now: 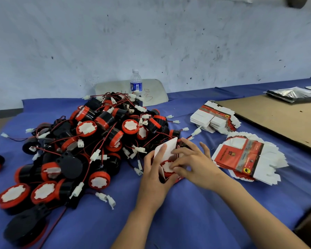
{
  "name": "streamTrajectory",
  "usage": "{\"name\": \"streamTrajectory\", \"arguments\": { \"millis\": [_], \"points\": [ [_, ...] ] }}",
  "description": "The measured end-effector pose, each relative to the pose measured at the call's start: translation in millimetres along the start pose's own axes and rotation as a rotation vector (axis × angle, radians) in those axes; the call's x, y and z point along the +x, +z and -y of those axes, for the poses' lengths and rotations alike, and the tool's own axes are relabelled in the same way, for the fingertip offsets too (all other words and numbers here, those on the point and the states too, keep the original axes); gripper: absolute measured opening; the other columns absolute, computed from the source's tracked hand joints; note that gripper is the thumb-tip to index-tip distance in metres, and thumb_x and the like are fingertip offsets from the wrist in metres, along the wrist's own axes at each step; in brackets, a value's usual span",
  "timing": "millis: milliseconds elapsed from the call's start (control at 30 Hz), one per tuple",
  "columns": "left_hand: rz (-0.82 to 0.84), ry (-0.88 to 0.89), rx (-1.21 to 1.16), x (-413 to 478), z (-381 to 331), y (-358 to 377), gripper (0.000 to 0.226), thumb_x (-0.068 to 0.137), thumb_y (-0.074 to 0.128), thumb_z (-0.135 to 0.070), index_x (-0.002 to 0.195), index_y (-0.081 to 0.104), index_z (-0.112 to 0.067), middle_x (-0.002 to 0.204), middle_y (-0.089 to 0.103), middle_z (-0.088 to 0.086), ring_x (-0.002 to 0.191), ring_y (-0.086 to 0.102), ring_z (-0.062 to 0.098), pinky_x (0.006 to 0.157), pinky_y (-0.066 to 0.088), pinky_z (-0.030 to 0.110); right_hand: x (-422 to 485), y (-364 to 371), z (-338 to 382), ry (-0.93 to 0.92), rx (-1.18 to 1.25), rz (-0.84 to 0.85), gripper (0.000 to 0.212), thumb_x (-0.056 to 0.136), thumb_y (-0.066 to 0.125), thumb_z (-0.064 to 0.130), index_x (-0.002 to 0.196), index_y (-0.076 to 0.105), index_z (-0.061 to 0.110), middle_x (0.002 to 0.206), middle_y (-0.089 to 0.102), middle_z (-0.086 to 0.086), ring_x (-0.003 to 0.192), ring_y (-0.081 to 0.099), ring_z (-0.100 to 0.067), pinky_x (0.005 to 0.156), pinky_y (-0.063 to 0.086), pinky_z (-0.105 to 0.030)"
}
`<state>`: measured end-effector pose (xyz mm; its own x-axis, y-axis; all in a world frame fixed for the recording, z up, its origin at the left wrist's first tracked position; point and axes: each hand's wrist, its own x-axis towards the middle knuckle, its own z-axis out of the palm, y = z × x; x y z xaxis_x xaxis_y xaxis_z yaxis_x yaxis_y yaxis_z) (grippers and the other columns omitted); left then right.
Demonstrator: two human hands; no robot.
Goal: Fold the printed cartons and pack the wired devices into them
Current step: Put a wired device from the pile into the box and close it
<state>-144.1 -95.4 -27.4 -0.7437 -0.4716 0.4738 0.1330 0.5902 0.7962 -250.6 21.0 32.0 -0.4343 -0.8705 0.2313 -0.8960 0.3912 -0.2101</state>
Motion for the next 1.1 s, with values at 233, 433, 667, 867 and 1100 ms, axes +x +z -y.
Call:
{"name": "streamTrajectory", "arguments": {
  "millis": [233,433,667,867,1100],
  "points": [
    [-0.055,0.026,0.13,2.1,3.2,-1.0,0.035,0.077,0.072,-0.043,0.067,0.043,-0.025,0.105,0.041,-0.022,0.082,0.051,0.003,0.067,0.038,0.006,1.8,0.9,0.3,0.571,1.058,-0.619,0.022,0.087,0.069,0.021,0.105,0.057,0.026,0.105,0.065,0.001,0.098,0.063,-0.019,0.084,0.052,-0.024],
    [-0.02,0.038,0.134,3.8,1.5,-3.2,0.021,0.078,0.074,-0.039,0.091,0.06,-0.031,0.105,0.046,-0.018,0.091,0.052,-0.001,0.072,0.039,0.004,41.5,-12.9,-3.3,0.725,1.409,-0.337,0.068,0.089,0.068,0.021,0.147,0.031,0.013,0.093,0.068,-0.009,0.075,0.061,-0.021,0.06,0.049,-0.027],
    [0.026,-0.065,0.023,1.1,-2.5,-2.4,0.057,0.084,0.071,-0.028,0.118,0.038,-0.059,0.113,0.044,-0.032,0.085,0.051,-0.005,0.076,0.038,0.001,56.2,-20.9,-4.2,0.73,1.491,-0.491,0.015,0.098,0.05,0.005,0.109,0.058,0.0,0.064,0.07,-0.001,0.057,0.06,-0.014,0.059,0.044,-0.023],
    [0.001,-0.122,-0.147,3.8,-5.8,5.1,0.06,0.086,0.062,-0.004,0.121,0.042,-0.049,0.124,0.046,-0.023,0.113,0.043,-0.014,0.088,0.033,0.0,7.5,-4.3,16.3,0.33,1.063,-0.756,0.042,0.096,0.049,0.0,0.114,0.043,0.038,0.073,0.072,0.002,0.07,0.066,-0.013,0.071,0.051,-0.02],
    [-0.021,-0.178,-0.22,4.0,-12.3,7.1,0.064,0.077,0.042,0.0,0.12,0.041,-0.046,0.131,0.038,-0.017,0.122,0.036,-0.006,0.1,0.033,0.013,-22.7,22.6,17.9,0.186,0.641,-0.761,0.038,0.092,0.061,0.015,0.106,0.044,0.047,0.083,0.069,0.018,0.08,0.066,0.0,0.073,0.049,-0.016]
  ]
}}
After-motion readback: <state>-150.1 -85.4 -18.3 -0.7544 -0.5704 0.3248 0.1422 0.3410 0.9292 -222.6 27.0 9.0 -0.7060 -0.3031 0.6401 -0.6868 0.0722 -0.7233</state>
